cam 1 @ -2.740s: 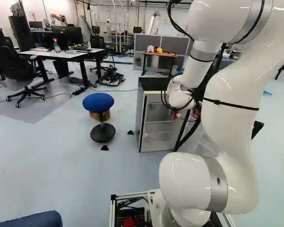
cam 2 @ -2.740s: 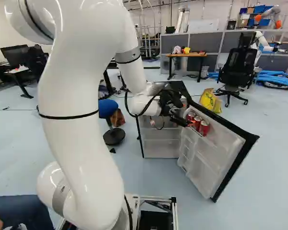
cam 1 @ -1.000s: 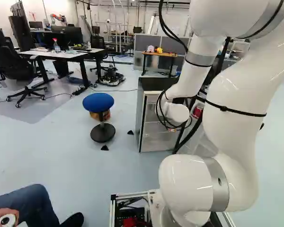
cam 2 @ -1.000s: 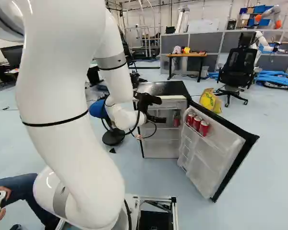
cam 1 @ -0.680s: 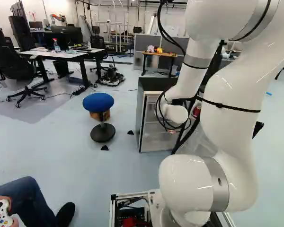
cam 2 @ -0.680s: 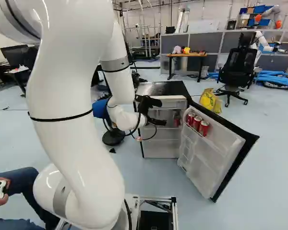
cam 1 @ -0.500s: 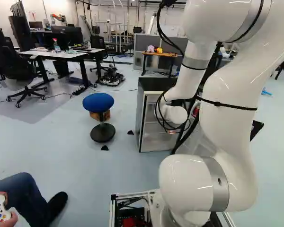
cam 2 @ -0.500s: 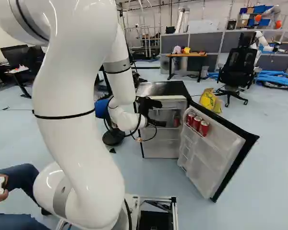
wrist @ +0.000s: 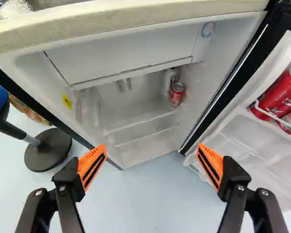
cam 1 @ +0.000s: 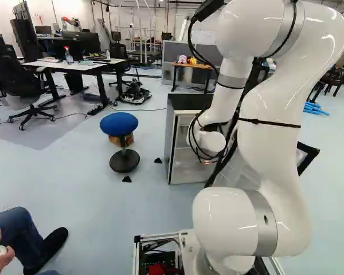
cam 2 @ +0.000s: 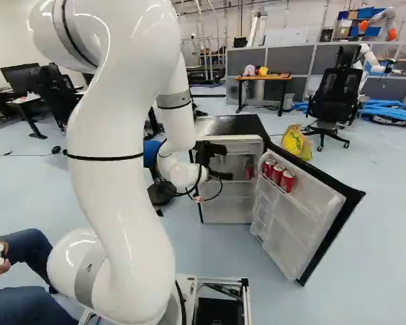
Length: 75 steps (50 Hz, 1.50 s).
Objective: Grab a drink from the fridge
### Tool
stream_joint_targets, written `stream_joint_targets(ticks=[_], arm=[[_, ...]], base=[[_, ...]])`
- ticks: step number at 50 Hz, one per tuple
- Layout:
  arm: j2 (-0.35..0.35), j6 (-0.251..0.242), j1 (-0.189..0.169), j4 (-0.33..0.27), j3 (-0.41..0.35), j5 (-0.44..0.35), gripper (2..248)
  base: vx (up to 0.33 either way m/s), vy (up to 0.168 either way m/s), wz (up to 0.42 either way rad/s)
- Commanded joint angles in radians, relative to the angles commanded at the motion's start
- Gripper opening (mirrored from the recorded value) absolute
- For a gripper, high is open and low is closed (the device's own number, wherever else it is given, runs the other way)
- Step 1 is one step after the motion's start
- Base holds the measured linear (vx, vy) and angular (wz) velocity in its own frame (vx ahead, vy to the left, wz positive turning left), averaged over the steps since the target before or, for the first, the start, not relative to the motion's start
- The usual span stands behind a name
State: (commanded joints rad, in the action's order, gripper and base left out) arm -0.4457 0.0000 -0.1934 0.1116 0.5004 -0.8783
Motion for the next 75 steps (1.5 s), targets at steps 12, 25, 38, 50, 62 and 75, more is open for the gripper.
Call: stream_joint_targets(ticks=[12,25,38,50,62,75], arm=[[-0.056,0.0,-0.002,-0.035,0.036,-0.009,247],[-0.118,0.0,0.001,-0.036,0.08,-0.012,247],[-0.181,0.0,0.005,-0.033,0.128,-0.015,247],[-0.239,0.0,0.008,-0.011,0.175,-0.036,247],[-0.297,0.0,0.012,0.014,0.223,-0.063,247],[-0.358,0.0,0.015,0.041,0.277,-0.097,247]], base=[[0.0,0.0,0.0],[0.0,0.0,0.0],[0.0,0.0,0.0],[0.0,0.0,0.0],[0.0,0.0,0.0],[0.0,0.0,0.0]])
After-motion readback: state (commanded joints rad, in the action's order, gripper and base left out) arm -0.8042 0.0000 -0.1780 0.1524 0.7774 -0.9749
